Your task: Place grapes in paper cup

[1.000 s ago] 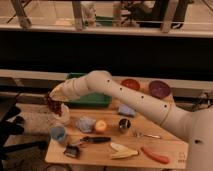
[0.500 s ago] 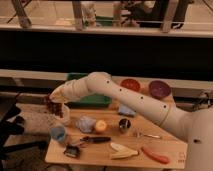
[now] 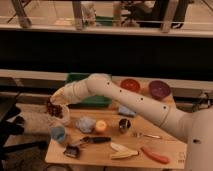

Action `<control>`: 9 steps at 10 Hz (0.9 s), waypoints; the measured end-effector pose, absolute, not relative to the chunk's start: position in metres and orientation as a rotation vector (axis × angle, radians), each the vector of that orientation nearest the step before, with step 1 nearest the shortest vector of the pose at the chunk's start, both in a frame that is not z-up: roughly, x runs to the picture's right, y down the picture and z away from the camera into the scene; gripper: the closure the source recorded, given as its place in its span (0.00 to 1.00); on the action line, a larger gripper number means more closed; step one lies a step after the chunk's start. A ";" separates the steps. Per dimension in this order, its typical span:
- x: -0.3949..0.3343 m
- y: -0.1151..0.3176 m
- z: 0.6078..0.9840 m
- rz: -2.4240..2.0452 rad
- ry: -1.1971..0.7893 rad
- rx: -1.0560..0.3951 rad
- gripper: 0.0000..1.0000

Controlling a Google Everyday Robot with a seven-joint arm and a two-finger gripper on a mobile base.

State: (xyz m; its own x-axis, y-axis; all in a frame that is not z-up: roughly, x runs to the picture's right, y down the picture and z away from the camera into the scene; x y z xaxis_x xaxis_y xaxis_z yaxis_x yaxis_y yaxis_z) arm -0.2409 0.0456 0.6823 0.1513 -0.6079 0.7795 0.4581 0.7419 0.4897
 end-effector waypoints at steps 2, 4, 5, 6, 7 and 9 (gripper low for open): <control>-0.237 0.050 0.688 -0.767 -1.191 0.134 1.00; -0.231 0.051 0.696 -0.763 -1.182 0.118 1.00; -0.228 0.051 0.700 -0.761 -1.178 0.111 1.00; -0.227 0.051 0.703 -0.761 -1.175 0.103 1.00; -0.226 0.051 0.705 -0.760 -1.175 0.098 1.00; -0.226 0.053 0.709 -0.760 -1.177 0.084 1.00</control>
